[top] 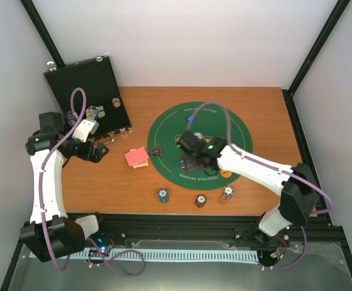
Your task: Distribute texas hold em gaming equipment
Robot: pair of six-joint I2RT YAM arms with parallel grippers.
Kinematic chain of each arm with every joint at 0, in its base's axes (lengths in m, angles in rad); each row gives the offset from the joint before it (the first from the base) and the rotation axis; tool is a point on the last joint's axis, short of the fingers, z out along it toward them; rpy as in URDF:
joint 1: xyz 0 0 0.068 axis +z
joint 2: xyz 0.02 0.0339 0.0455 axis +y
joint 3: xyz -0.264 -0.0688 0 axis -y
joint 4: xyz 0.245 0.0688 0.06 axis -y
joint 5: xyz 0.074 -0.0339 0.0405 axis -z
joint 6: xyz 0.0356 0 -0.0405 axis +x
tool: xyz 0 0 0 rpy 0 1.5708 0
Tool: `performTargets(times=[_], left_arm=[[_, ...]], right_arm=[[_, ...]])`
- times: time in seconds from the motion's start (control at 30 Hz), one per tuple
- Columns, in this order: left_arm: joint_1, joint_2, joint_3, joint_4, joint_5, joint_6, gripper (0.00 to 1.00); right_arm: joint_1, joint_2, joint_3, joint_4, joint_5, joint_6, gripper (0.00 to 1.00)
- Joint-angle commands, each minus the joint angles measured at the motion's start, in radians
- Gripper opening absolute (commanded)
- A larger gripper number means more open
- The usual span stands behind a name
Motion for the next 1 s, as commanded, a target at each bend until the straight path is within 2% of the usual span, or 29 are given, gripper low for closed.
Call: performTargets(times=[0.0, 0.17, 0.33, 0.57, 0.77, 0.97], left_arm=[[0.003, -0.015, -0.008, 0.013, -0.067, 0.007, 1.0], [0.002, -0.012, -0.004, 0.015, -0.105, 0.002, 1.0], [0.002, -0.014, -0.009, 0.004, -0.094, 0.011, 1.0], [0.002, -0.009, -0.004, 0.0, -0.087, -0.005, 1.0], [0.002, -0.021, -0.009, 0.011, -0.115, 0.0, 1.0], [0.002, -0.037, -0.016, 0.006, -0.111, 0.007, 1.0]], right_arm=[[0.239, 0.106, 0.145, -0.047, 0.004, 0.047, 0.92], [0.366, 0.249, 0.273, -0.048, -0.063, 0.035, 0.97], [0.377, 0.301, 0.303, -0.027, -0.112, 0.036, 0.97], [0.379, 0.355, 0.283, 0.009, -0.167, 0.029, 0.92], [0.379, 0.381, 0.257, 0.048, -0.19, 0.036, 0.83], [0.379, 0.388, 0.242, 0.065, -0.203, 0.041, 0.81]])
